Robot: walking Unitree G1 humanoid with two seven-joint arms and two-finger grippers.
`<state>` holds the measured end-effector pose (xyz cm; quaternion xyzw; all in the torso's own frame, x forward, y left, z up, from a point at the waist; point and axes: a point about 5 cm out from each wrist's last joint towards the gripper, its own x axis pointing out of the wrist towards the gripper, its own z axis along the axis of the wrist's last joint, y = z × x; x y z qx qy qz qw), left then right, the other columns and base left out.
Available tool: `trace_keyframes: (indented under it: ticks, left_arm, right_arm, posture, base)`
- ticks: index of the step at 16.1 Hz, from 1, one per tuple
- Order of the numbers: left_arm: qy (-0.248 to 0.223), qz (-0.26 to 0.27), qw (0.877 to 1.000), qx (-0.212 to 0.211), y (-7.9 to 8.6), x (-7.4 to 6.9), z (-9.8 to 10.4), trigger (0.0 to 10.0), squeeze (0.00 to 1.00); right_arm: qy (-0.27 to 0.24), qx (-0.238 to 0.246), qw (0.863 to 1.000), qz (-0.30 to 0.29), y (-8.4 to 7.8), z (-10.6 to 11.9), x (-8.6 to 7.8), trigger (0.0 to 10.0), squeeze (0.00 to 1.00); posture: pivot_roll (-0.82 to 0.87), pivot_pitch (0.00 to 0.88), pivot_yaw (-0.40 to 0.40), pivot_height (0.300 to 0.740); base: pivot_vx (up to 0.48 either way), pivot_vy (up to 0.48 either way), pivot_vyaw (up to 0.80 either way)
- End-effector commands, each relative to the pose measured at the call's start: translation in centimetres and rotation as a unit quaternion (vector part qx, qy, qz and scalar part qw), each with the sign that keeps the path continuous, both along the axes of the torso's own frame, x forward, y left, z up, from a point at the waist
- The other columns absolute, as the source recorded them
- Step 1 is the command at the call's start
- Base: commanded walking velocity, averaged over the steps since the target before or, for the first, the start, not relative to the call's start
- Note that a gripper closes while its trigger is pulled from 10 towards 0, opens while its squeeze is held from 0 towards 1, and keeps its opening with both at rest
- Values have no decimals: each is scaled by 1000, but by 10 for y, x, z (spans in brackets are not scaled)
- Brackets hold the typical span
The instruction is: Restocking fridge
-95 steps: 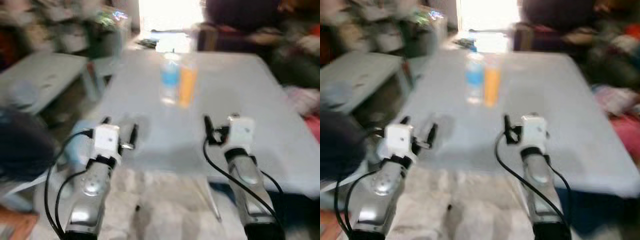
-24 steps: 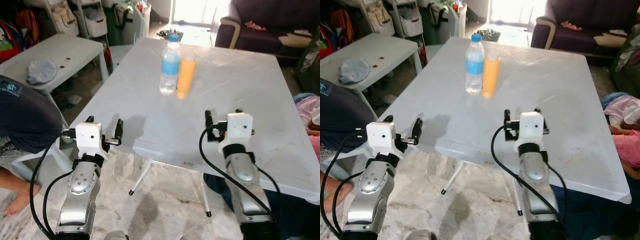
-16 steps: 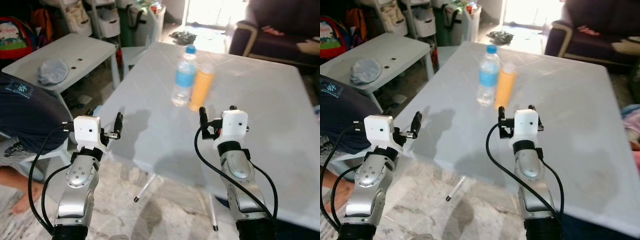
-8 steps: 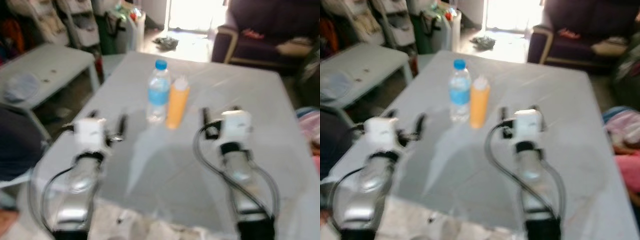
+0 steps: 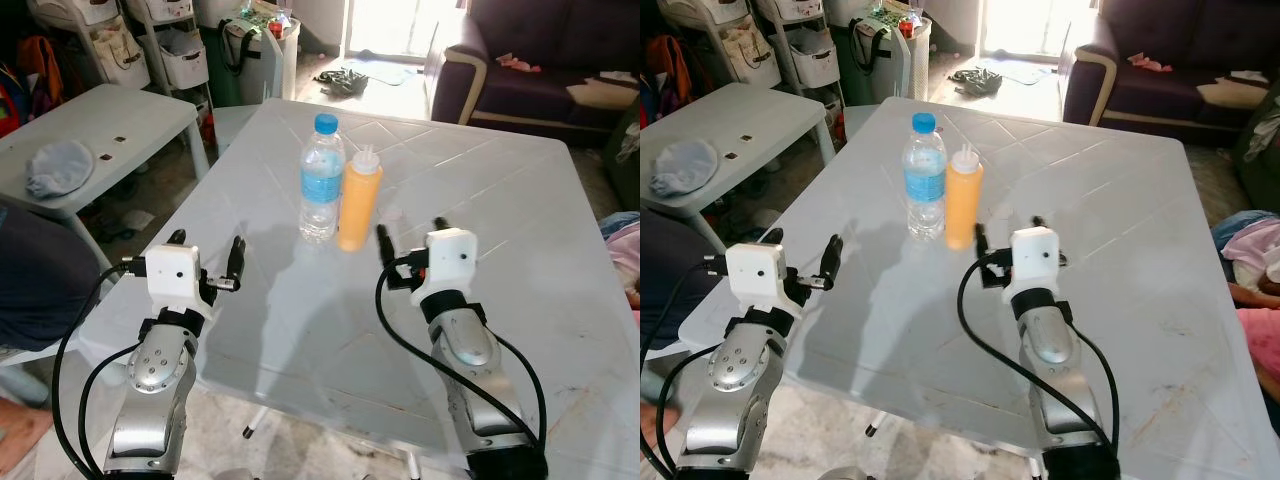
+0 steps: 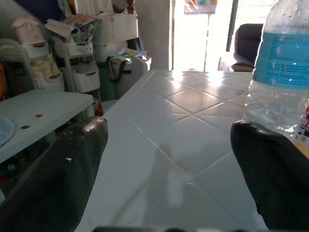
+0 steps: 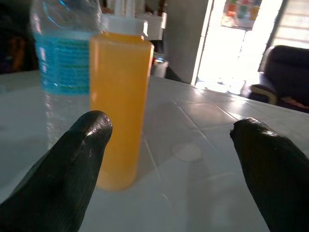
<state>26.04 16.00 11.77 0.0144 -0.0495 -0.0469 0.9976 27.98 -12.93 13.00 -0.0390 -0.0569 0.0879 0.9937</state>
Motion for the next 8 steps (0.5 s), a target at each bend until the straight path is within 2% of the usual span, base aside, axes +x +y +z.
trace_keyframes:
  ticks: [1,3,8]
  left_arm:
    - [0,-2,1000,5,0,-1,2,10000,0]
    - [0,-3,1000,8,1,0,3,10000,0]
    - [0,-6,1000,14,2,1,5,10000,0]
  right_arm:
    - [-25,10,1000,14,2,14,5,10000,0]
    - [-32,10,999,18,-2,21,12,10000,0]
    - [-19,7,998,57,-4,18,21,10000,0]
  posture:
    - [15,41,-4,740]
    - [17,41,-1,740]
    - [34,46,8,740]
  base:
    - [0,0,0]
    - [0,0,0]
    - [0,0,0]
